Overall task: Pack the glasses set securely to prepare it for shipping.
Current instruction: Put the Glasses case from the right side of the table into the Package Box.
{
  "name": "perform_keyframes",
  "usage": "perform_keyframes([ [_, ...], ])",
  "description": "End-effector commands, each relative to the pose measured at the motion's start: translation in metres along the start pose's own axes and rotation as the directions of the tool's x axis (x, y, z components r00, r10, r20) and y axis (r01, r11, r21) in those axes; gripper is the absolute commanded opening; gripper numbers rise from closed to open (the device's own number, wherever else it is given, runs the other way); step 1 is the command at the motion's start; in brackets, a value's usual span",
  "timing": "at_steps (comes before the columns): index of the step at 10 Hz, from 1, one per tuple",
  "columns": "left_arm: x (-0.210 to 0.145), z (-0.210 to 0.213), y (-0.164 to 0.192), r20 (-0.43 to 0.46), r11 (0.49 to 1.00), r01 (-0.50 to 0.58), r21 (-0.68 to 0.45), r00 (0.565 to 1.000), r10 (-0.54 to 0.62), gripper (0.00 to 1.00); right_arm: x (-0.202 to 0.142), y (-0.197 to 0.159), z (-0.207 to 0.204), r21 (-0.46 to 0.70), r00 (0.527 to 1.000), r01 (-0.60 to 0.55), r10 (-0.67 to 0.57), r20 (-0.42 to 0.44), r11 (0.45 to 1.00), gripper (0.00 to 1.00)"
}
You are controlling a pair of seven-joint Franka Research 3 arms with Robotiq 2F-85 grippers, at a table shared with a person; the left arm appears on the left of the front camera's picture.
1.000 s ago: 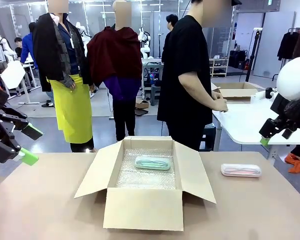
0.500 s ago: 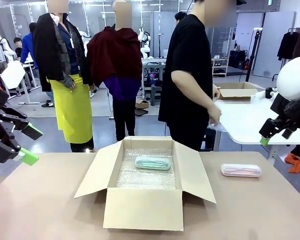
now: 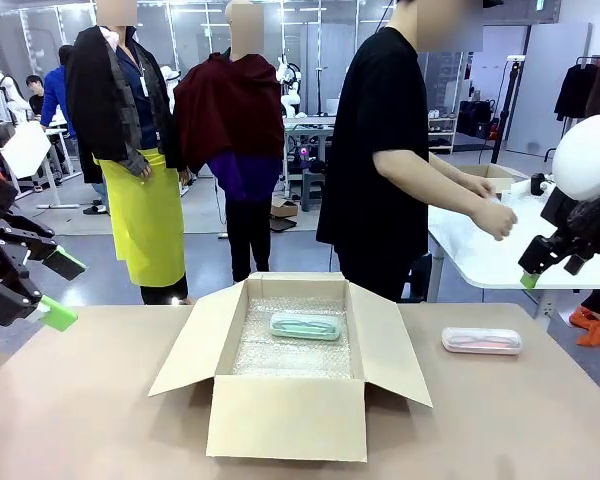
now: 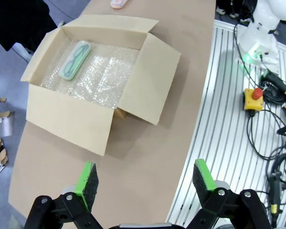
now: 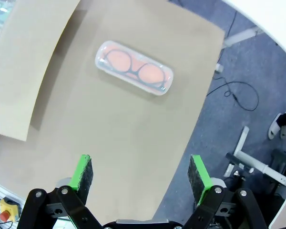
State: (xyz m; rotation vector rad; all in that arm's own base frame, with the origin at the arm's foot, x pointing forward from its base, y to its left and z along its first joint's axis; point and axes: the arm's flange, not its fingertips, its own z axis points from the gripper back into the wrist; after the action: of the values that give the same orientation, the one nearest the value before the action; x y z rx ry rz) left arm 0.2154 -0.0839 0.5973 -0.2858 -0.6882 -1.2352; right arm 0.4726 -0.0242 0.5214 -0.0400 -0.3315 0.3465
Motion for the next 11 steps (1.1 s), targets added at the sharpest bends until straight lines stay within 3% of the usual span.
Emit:
perform_keyframes([
  [1,0.0,0.002,0.0,0.011,1.0,0.017,-0.007,1.0,-0.017,1.0,0.02,-0.003,-0.005,-0.11,0.995,-0.104,0.103,-0.017,0.988,1.0],
  [4,0.0,0.002,0.0,0.011,1.0,0.017,-0.007,1.0,-0.017,1.0,0.065,-0.014,-0.026,-0.033,0.915,-0.402,0.4,-0.043,0.915,1.0],
  [6,0.0,0.002,0.0,0.011,1.0,0.017,-0.007,1.0,-0.017,1.0,0.084,-0.011,-0.036,0.013,0.722,-0.691,0.69,0.041,0.722,1.0],
  [7,0.0,0.002,0.0,0.011,1.0,0.017,-0.007,1.0,-0.017,1.0,0.094,-0.011,-0.045,0.006,0.697,-0.717,0.717,-0.022,0.697,1.0],
  [8,0.0,0.002,0.0,0.011,1.0,0.017,-0.007,1.0,-0.017,1.0,0.099,-0.007,-0.053,0.025,0.64,-0.768,0.769,-0.012,0.64,1.0],
  [9,0.0,0.002,0.0,0.011,1.0,0.017,-0.007,1.0,-0.017,1.0,0.102,-0.006,-0.061,0.105,0.492,-0.868,0.869,0.045,0.486,1.0],
  [10,0.0,0.002,0.0,0.011,1.0,0.017,-0.007,1.0,-0.017,1.0,0.106,-0.009,-0.072,0.129,0.42,-0.9,0.907,0.01,0.415,1.0],
  [11,0.0,0.002,0.0,0.011,1.0,0.017,-0.007,1.0,-0.017,1.0,0.113,-0.011,-0.084,0.117,0.473,-0.873,0.881,-0.03,0.473,1.0],
])
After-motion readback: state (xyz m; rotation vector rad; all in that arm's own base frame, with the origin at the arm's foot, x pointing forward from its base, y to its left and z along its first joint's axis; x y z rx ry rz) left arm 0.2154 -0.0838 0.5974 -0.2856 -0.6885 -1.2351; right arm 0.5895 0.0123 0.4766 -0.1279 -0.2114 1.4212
